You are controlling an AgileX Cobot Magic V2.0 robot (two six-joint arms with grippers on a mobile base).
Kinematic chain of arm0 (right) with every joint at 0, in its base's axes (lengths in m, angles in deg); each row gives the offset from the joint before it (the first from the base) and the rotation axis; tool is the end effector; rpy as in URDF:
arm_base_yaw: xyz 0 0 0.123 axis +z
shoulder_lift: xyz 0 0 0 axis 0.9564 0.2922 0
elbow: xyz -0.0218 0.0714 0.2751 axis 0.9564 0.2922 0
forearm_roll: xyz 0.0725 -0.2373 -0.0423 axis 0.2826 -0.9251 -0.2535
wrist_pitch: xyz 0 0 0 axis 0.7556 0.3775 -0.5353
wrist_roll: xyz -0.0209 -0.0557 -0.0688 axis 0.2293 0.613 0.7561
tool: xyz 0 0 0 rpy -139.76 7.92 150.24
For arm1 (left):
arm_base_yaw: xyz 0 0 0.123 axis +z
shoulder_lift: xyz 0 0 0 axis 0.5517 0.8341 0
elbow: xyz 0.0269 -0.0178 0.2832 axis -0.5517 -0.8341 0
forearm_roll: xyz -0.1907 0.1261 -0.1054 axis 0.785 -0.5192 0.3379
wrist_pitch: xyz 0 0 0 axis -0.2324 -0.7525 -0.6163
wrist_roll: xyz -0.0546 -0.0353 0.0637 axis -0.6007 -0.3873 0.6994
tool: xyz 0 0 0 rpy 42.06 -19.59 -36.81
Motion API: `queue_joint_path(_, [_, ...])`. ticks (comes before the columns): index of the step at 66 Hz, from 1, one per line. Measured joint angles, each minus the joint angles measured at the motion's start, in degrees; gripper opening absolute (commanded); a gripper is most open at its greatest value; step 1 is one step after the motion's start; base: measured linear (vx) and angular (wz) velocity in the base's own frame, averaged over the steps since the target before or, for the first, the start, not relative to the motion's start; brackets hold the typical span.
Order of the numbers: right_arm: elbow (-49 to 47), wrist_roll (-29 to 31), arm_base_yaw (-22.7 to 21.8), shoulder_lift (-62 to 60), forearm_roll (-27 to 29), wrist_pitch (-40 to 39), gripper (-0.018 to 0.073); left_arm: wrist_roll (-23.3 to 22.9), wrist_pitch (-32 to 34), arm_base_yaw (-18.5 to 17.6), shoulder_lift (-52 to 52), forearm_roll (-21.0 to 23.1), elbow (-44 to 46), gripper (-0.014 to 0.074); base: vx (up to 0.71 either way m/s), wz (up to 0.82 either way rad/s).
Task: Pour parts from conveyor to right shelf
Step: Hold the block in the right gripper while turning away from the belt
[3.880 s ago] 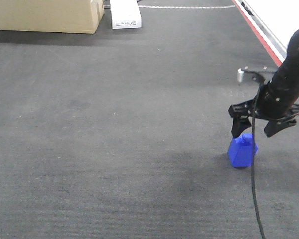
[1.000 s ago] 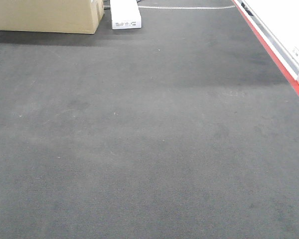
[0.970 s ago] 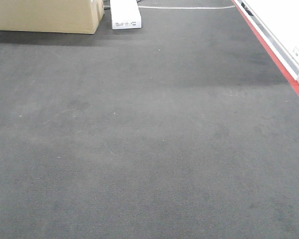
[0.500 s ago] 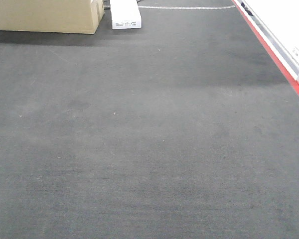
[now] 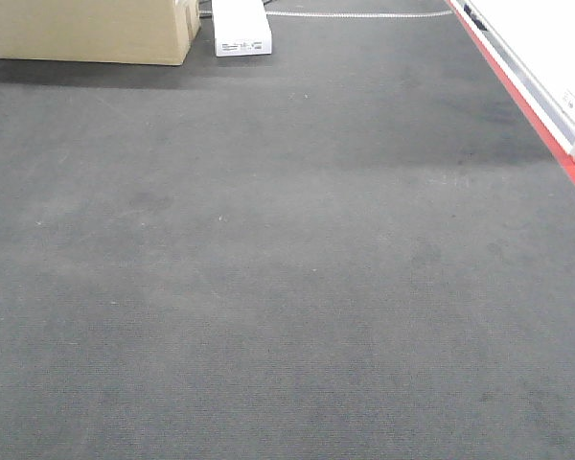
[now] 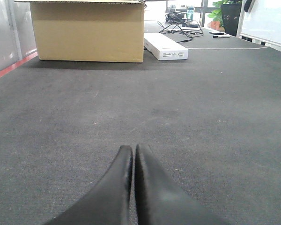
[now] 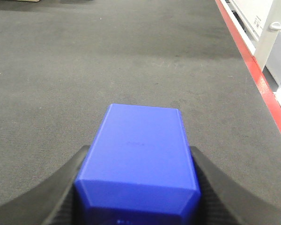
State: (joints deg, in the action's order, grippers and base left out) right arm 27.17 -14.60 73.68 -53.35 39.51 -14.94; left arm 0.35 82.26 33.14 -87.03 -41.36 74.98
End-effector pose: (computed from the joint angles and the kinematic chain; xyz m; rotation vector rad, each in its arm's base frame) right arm 0.0616 0.0056 0.2685 -0.1022 1.9077 0.0197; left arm 0.0596 -0.0003 0.1930 -0.0194 1.6410 -0.0259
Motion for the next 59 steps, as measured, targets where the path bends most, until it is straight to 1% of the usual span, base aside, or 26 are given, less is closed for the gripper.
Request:
queue_joint_path(40, [0.0, 0.0, 0.0, 0.0, 0.0, 0.0, -0.0005, 0.0, 0.0, 0.0, 0.0, 0.0, 0.0, -0.0006, -0.01, 0.00])
queue_joint_path(59, [0.0, 0.0, 0.0, 0.0, 0.0, -0.1, -0.0005, 0.0, 0.0, 0.0, 0.0, 0.0, 0.0, -0.0006, -0.12, -0.02])
